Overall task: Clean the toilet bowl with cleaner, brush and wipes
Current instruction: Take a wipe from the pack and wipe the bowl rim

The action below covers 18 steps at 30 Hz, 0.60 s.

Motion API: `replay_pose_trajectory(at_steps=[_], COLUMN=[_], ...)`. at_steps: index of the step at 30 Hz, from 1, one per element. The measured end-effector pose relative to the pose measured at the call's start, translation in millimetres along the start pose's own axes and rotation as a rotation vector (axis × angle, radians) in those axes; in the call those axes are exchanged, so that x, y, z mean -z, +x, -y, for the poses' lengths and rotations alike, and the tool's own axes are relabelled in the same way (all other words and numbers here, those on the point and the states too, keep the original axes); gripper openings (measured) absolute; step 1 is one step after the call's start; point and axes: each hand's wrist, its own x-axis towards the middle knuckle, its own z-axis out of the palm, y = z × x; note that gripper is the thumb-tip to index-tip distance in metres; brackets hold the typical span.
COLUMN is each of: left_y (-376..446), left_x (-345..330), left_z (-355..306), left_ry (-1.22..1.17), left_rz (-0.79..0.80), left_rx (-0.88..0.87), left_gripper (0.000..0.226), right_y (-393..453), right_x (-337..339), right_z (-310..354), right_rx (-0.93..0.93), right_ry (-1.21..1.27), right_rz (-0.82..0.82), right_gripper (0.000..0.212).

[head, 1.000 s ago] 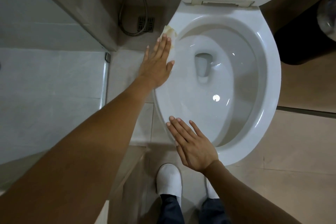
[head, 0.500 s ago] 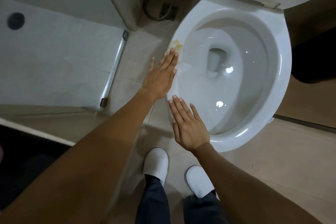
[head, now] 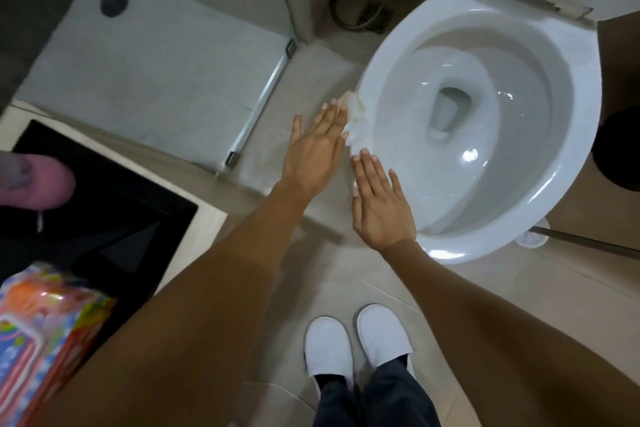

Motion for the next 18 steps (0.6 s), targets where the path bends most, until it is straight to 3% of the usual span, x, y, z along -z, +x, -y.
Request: replay_pose_trajectory(at_steps=[11, 18], left_y=[-111, -149], left_x=[12, 37], left_z=[47, 72], left_ry=[-0.025, 0.067], left_rz=[-0.244, -0.358], left_rx=[0.177, 0.383], left_gripper=[0.049, 0.050], right_y=[-1, 0], right_x=[2, 2], right_z=[-1, 0], right_rx=[0.009, 0.018], right_ry=[-0.029, -0.037], right_rz=[0.041, 0.024], right_gripper=[0.058, 0.056])
